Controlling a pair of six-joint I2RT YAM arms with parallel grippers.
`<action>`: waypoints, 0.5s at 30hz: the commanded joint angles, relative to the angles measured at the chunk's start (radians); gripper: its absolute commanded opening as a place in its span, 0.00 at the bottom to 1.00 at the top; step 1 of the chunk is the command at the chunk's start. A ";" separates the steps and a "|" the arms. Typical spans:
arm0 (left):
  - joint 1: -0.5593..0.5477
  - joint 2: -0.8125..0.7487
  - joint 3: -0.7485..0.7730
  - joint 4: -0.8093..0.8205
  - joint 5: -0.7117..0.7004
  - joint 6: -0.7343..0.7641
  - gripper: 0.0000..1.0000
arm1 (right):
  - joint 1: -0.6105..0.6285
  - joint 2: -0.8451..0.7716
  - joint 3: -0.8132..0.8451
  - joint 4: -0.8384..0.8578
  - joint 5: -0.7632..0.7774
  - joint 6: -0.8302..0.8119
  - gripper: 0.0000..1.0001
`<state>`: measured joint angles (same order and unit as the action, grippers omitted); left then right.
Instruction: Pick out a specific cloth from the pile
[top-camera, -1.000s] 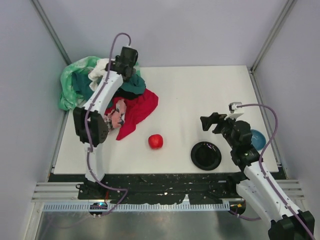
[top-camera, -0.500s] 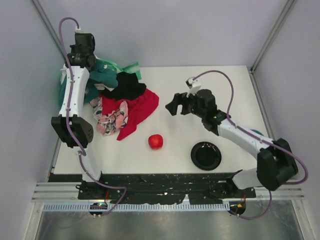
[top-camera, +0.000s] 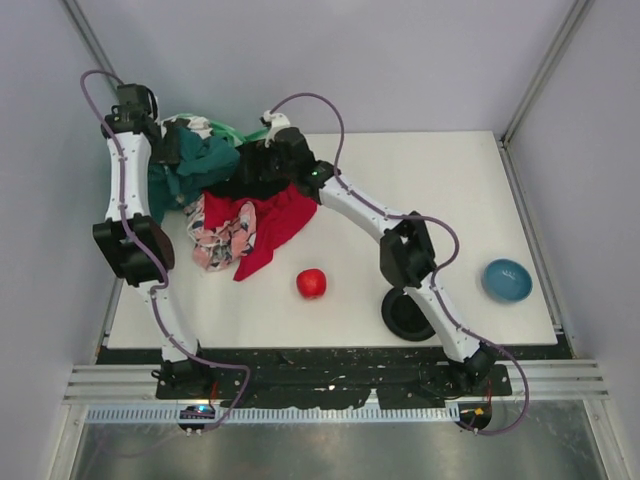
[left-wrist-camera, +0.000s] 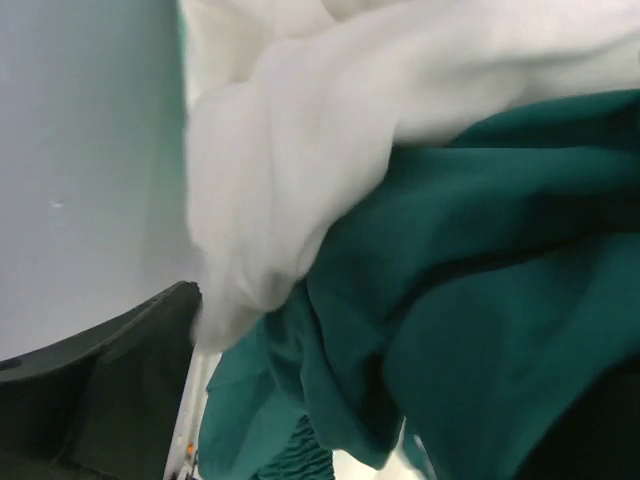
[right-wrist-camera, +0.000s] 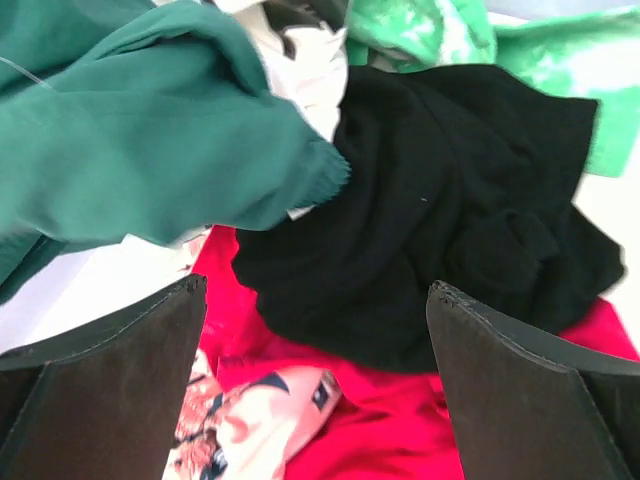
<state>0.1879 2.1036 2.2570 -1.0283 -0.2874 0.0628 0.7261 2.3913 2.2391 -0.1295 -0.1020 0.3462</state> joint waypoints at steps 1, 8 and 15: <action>-0.015 -0.030 0.058 -0.021 0.195 -0.044 1.00 | 0.016 0.172 0.283 -0.095 0.039 0.045 0.95; -0.015 -0.145 0.041 -0.006 0.269 -0.093 1.00 | 0.022 0.265 0.255 0.082 0.099 0.129 0.99; -0.015 -0.260 -0.016 0.019 0.405 -0.129 0.99 | 0.022 0.342 0.293 0.087 0.099 0.171 0.78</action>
<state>0.1787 1.9537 2.2570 -1.0554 -0.0017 -0.0288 0.7486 2.7209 2.4660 -0.1112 -0.0269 0.4789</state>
